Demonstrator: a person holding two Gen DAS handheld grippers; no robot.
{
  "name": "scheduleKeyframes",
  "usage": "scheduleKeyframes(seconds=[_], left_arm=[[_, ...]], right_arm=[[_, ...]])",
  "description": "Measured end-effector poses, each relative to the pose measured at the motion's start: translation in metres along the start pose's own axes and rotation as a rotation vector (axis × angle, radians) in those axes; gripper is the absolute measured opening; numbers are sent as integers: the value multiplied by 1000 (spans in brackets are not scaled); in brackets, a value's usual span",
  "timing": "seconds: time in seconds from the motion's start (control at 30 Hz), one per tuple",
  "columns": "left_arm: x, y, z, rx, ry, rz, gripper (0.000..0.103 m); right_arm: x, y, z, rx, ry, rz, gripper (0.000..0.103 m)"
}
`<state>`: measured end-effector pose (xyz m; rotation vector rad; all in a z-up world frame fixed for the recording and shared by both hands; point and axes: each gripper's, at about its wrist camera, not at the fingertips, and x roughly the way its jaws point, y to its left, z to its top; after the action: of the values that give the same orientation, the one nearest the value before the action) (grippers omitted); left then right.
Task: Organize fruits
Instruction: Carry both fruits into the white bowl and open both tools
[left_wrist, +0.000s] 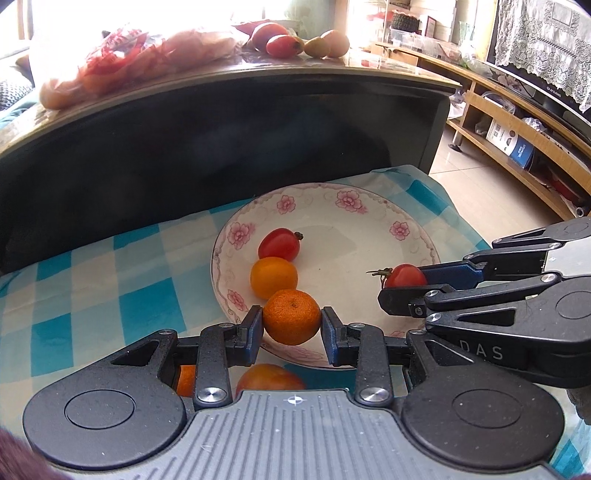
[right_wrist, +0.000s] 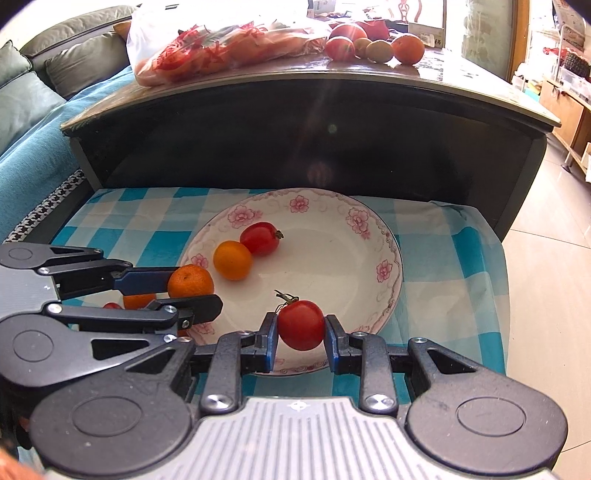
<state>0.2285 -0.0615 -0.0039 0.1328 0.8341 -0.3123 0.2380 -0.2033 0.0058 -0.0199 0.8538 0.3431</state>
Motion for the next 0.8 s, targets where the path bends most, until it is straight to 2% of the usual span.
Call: scheduleKeyframes(seconds=[0.2,0.8], left_arm=[[3,1,1,-8,3,6,41],[-10,2,4,18,-24,30,55]], right_arm=[[7,-1,1,-5,-1,2,31],[2,-2,4,-3,-32,-9,32]])
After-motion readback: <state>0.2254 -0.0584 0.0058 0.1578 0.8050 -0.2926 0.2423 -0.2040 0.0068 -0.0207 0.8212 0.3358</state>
